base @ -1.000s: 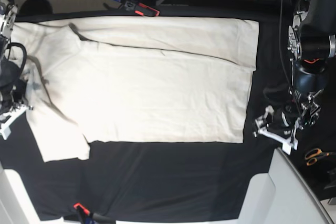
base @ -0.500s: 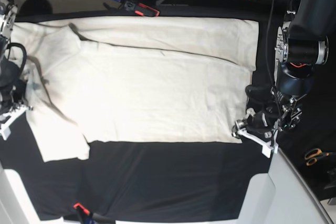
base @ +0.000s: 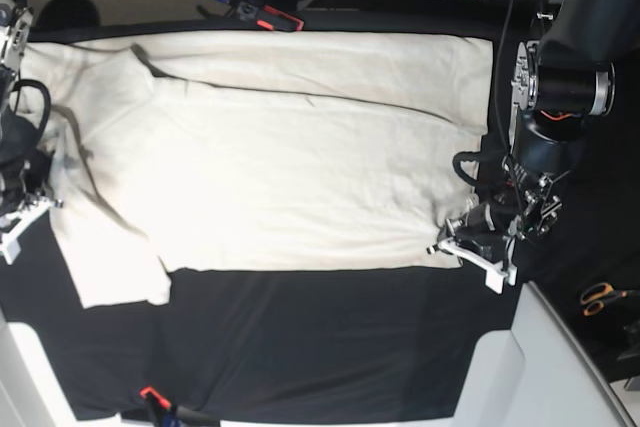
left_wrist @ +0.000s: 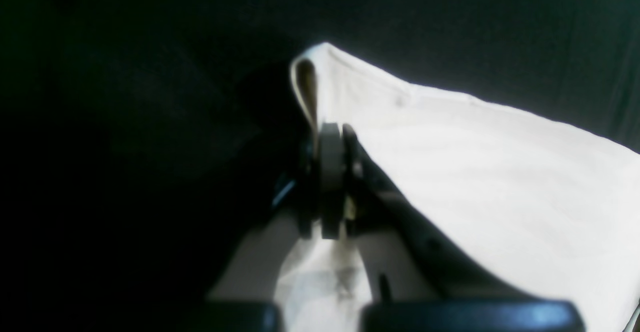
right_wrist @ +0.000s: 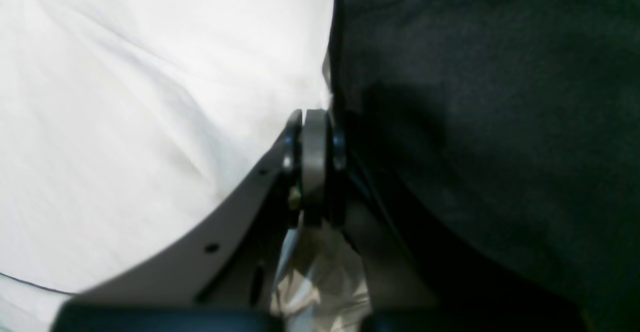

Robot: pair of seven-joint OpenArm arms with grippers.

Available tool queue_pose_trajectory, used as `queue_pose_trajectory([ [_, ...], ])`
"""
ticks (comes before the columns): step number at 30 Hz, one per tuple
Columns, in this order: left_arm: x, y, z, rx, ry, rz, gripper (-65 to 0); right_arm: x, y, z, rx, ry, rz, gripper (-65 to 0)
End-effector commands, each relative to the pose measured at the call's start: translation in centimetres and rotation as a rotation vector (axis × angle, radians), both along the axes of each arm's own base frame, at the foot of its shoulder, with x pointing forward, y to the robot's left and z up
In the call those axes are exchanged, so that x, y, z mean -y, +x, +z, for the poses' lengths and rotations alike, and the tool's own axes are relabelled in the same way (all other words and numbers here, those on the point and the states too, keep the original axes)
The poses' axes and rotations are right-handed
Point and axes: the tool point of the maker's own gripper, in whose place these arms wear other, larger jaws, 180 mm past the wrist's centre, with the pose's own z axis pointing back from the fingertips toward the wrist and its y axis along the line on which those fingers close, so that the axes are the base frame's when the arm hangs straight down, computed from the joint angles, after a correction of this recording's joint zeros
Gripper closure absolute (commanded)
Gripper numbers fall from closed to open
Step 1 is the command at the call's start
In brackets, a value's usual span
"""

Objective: Fold the T-shirt properly
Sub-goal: 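Lower left gripper onto the other hem corner and grasp it, then hold the shirt's side edge with both grippers and pull it taut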

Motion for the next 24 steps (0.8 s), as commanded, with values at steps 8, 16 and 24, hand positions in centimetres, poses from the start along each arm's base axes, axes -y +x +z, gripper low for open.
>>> queue_pose_trajectory([
  [8,-2.0,-1.1,0.5,-0.08,0.04,-0.051,0.0,1.1,1.5,1.8,0.055,-0.02,-0.008,0.0],
  [16,-3.8,-0.5,4.2,0.05,0.009,0.002,0.0,1.1,1.4,1.7,0.053,-0.02,-0.008,0.0],
  [24,-3.5,2.1,8.0,0.163,0.025,-0.017,0.0,1.5,3.4,4.0,0.153,-0.052,0.001,0.0],
])
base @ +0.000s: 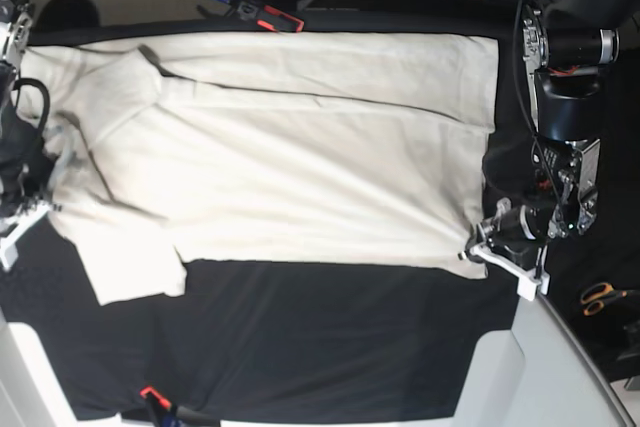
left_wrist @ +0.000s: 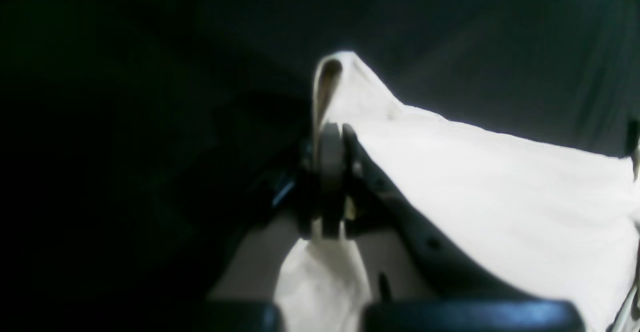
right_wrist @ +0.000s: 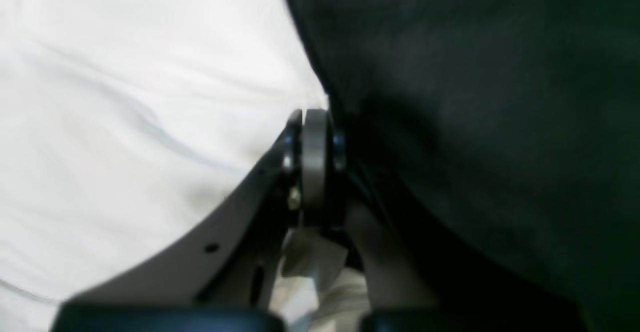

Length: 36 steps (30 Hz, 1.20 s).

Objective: Fold the T-shirt properly
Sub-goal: 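Hold the shirt's side edge with both grippers and pull it taut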

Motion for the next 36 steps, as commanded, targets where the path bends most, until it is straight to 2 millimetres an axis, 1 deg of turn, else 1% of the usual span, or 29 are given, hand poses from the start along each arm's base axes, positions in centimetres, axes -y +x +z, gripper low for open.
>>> queue_pose_trajectory([
  [1,-0.8,2.4,3.1,0.094,0.013,0.012,0.0,1.3,2.2,2.8,0.087,-0.028,-0.007,0.0],
  [3,-0.6,3.0,4.1,0.112,0.016,0.002,0.0,1.4,2.6,3.2,0.097,-0.034,-0.004,0.0],
  [5,-0.4,3.1,4.5,0.111,0.01,-0.006,0.0,1.6,2.7,3.5,0.102,-0.039,-0.004,0.0],
  [8,0.0,3.9,6.4,0.162,0.024,-0.026,0.0,1.6,3.2,3.9,0.116,-0.04,-0.003,0.0],
  [10,0.0,4.2,7.2,0.18,0.034,-0.033,0.0,1.7,3.3,4.0,0.119,-0.042,-0.004,0.0],
  [17,0.0,3.8,6.8,0.16,0.038,-0.043,0.0,1.8,4.6,5.1,0.189,-0.049,-0.008,0.0],
  [21,0.1,3.6,7.1,0.172,0.046,-0.05,0.0,1.8,5.1,5.7,0.206,-0.049,-0.007,0.0],
  [23,-0.3,3.7,7.8,0.188,0.058,-0.052,0.0,1.8,5.6,6.2,0.22,-0.049,-0.008,0.0],
  [27,-0.4,3.3,7.9,0.195,0.07,-0.058,0.0,1.9,6.4,7.0,0.283,-0.057,-0.012,0.0],
  [28,-0.9,3.0,7.8,0.19,0.08,-0.057,0.0,1.9,6.5,7.0,0.287,-0.057,-0.01,0.0],
  [30,-0.9,2.9,8.0,0.198,0.085,-0.061,0.0,2.0,6.5,7.1,0.288,-0.059,-0.01,0.0],
  [32,-1.1,2.4,7.6,0.187,0.09,-0.061,0.0,2.0,6.4,6.9,0.287,-0.059,-0.01,0.0],
  [33,-1.0,2.3,7.5,0.185,0.09,-0.062,0.0,2.4,6.3,7.1,0.287,-0.067,-0.012,0.0],
  [36,-1.0,2.1,7.5,0.187,0.101,-0.068,0.0,2.4,6.2,7.5,0.294,-0.068,0.034,0.0],
])
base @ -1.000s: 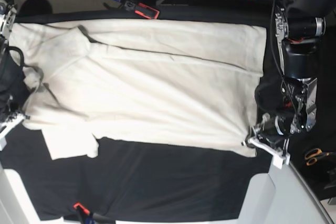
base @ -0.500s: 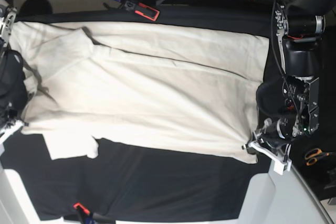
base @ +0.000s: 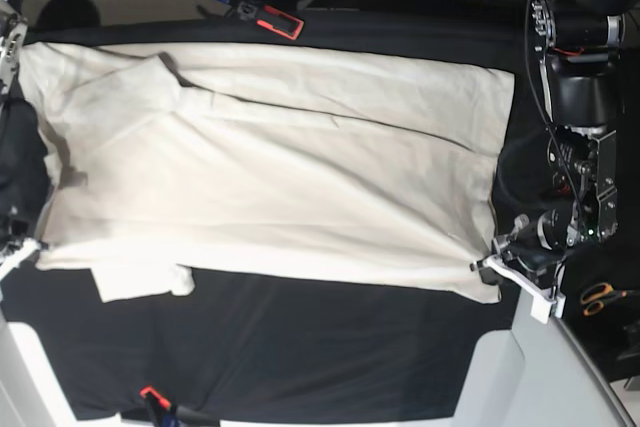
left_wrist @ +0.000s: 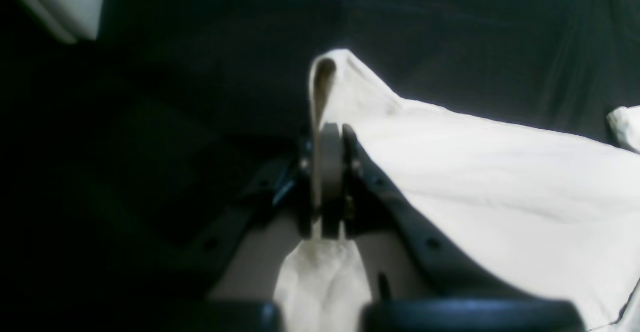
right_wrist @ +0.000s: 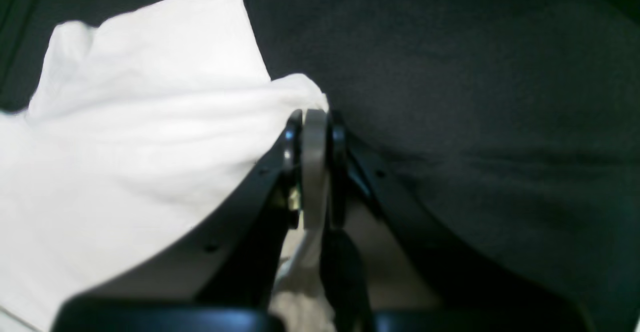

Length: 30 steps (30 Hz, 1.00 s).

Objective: Fold the T-shirt properly
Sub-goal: 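Hold the shirt's side edge with both grippers and pull it taut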

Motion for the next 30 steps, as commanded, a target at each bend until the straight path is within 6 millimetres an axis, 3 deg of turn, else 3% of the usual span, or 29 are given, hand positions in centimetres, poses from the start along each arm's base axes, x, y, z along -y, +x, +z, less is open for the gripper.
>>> queue_pose_trajectory([
  [1,-0.9,1.2,2.1,0.065,0.012,0.013,0.0,1.7,1.4,2.9,0.076,-0.033,0.005,0.0],
  [7,-0.9,1.1,2.0,0.064,0.014,0.013,0.0,2.9,0.7,2.9,0.043,-0.121,0.067,0.0],
  [14,-1.1,1.2,2.2,0.067,0.017,0.014,0.0,1.9,0.3,1.2,-0.011,-0.242,0.212,0.0],
  [19,-1.3,1.1,2.7,0.079,0.031,0.006,0.0,2.2,0.0,0.4,-0.008,-0.223,0.204,0.0],
  [25,-1.0,0.8,2.3,0.072,0.026,0.004,0.0,1.8,0.4,0.7,0.014,-0.201,0.192,0.0],
  [27,-0.9,0.8,2.3,0.072,0.024,0.004,0.0,1.6,1.3,1.5,0.064,-0.121,0.139,-0.2],
  [30,-1.0,0.8,2.2,0.07,0.026,0.004,0.0,1.6,1.4,0.3,0.035,0.039,0.036,-3.8],
])
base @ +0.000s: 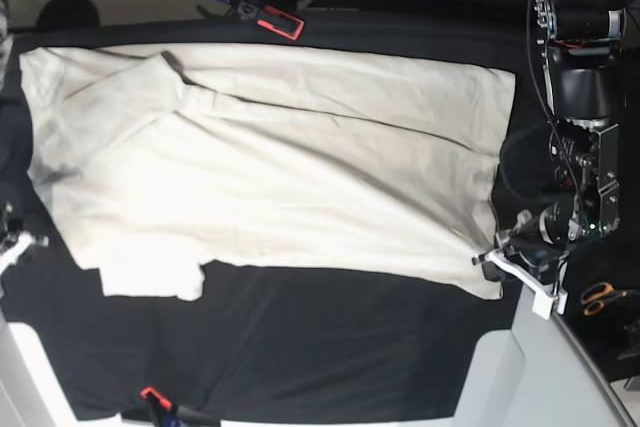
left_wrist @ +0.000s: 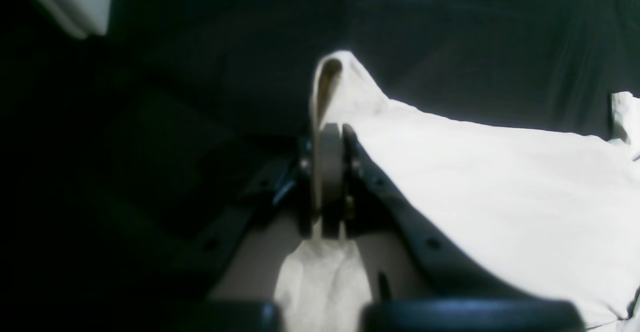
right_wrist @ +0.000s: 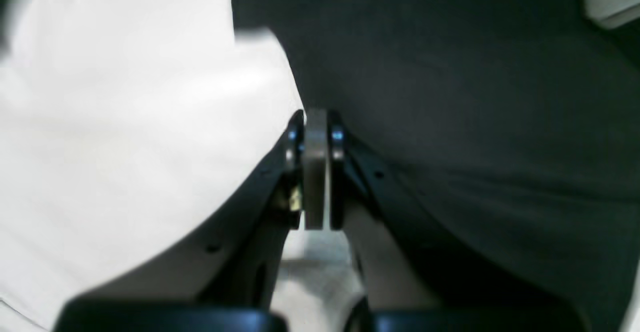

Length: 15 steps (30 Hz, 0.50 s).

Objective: Fold the T-shirt properly
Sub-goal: 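Hold the shirt's side edge with both grippers and pull it taut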

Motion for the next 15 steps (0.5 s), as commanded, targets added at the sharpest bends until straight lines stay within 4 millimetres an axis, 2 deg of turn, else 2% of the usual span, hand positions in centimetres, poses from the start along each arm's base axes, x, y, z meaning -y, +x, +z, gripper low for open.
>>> queue_pose_trajectory([
  [1,-0.8,1.4,2.2,0.066,0.011,0.01,0.0,0.8,1.1,1.2,0.036,0.025,-0.031,-6.3],
  [6,-0.8,1.3,2.1,0.063,0.006,0.011,0.0,0.1,1.3,-0.4,0.069,0.114,-0.097,-20.9],
  [10,-1.0,1.0,1.8,0.055,0.014,0.012,0.0,0.1,1.0,-0.8,0.083,0.125,-0.113,-33.5],
  [13,-1.1,0.8,1.7,0.052,0.014,0.012,0.0,0.1,0.2,-2.0,0.062,0.138,-0.137,-39.6],
  [15,-1.1,0.7,1.6,0.049,0.014,0.012,0.0,0.5,-0.2,-2.5,0.044,0.128,-0.166,-41.4],
])
